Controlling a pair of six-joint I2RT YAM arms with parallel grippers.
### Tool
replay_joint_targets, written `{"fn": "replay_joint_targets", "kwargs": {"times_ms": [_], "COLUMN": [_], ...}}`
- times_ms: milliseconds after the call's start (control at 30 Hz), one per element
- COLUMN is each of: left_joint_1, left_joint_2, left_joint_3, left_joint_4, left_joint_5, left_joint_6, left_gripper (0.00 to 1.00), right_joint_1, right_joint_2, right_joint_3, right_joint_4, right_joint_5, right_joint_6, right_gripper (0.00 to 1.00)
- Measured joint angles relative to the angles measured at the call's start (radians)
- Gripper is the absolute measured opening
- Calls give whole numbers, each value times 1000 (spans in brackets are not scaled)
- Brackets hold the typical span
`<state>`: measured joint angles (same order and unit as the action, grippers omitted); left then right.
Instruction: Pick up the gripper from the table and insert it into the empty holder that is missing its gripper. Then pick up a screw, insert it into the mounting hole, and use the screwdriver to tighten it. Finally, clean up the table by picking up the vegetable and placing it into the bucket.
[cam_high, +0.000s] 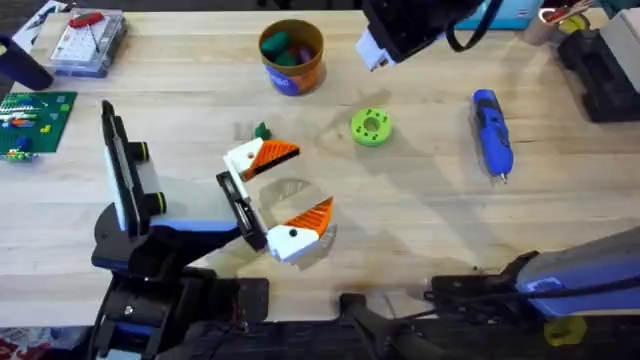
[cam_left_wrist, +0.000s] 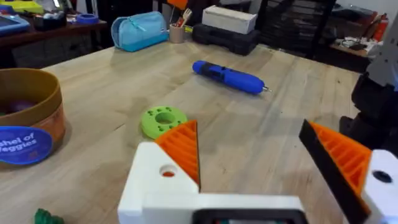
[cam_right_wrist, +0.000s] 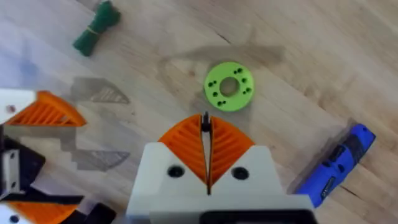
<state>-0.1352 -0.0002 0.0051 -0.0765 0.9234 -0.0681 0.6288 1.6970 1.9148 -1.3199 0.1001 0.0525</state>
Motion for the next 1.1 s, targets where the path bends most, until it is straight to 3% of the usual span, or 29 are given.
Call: {"fn": "replay_joint_targets", "kwargs": {"times_ms": [267, 833, 1100], "left_joint_1": [0, 0, 0], "left_joint_2": [0, 0, 0], "left_joint_3": [0, 0, 0], "left_joint_4": [0, 0, 0], "left_joint_5": [0, 0, 0], "left_joint_6": [0, 0, 0], "left_gripper": [986, 986, 986], "right_joint_1": [97, 316, 348], "right_joint_2": [0, 2, 15], "right_joint_3": [79, 85, 88], "right_joint_4": [-22, 90, 110], "right_joint_5": [0, -49, -121], "right_joint_6": [-1, -121, -174], "right_gripper": [4, 4, 3]}}
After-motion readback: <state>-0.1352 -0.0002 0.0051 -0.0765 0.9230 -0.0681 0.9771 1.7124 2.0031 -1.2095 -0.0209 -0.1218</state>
